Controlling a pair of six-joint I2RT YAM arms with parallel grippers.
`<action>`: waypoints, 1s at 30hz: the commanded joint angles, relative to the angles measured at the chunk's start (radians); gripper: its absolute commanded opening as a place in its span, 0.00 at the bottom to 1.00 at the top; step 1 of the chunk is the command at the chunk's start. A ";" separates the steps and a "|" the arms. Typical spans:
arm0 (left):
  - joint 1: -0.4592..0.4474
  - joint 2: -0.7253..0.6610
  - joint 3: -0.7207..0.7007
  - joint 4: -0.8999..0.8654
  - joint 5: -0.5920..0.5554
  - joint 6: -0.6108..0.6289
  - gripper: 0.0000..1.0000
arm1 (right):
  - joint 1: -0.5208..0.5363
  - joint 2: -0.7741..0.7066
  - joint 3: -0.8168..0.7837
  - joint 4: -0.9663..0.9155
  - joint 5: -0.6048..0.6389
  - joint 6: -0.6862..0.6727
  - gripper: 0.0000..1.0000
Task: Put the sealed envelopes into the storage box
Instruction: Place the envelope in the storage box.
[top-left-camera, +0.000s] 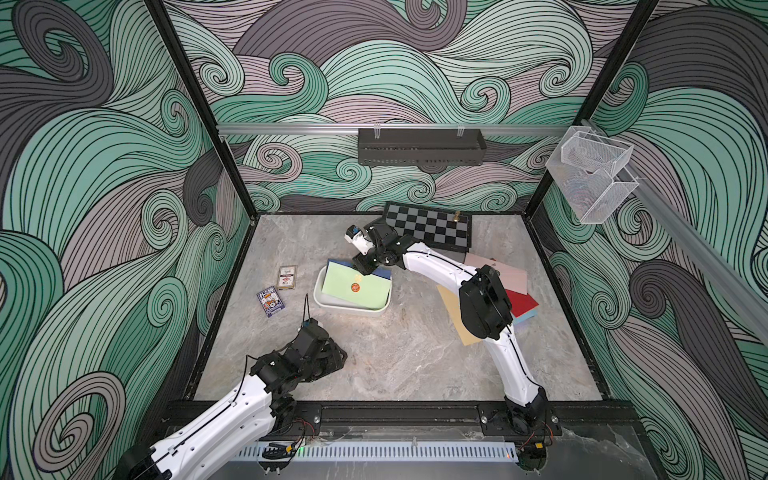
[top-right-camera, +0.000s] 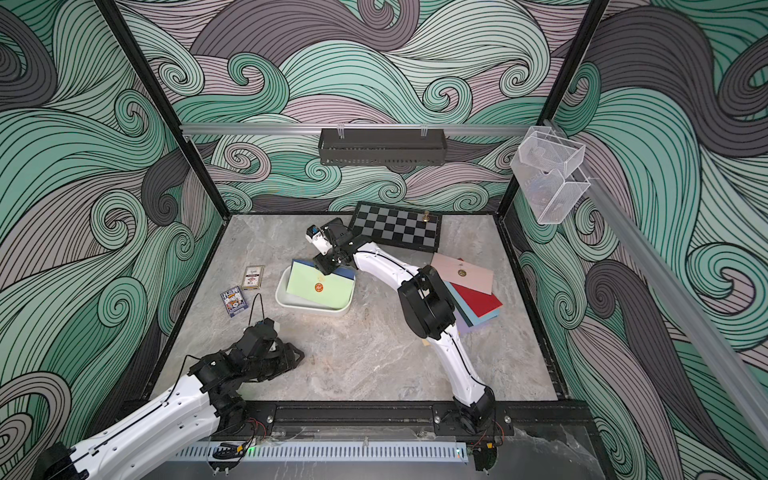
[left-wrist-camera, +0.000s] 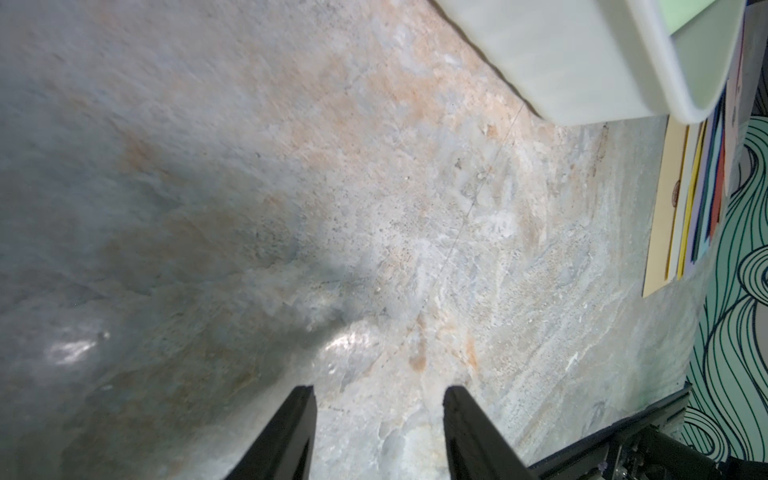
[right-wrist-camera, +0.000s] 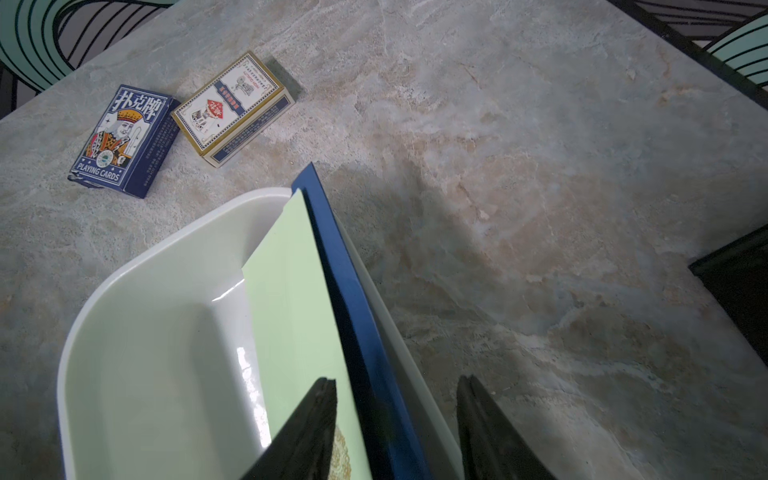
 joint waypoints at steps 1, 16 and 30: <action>0.008 0.009 -0.007 0.016 0.010 0.008 0.54 | -0.005 0.006 0.027 -0.049 -0.052 0.041 0.51; 0.007 0.040 -0.004 0.037 0.019 0.013 0.53 | -0.002 0.006 0.049 -0.085 -0.171 0.064 0.49; 0.010 0.077 0.000 0.057 0.030 0.020 0.54 | 0.001 0.012 0.080 -0.138 -0.169 0.014 0.47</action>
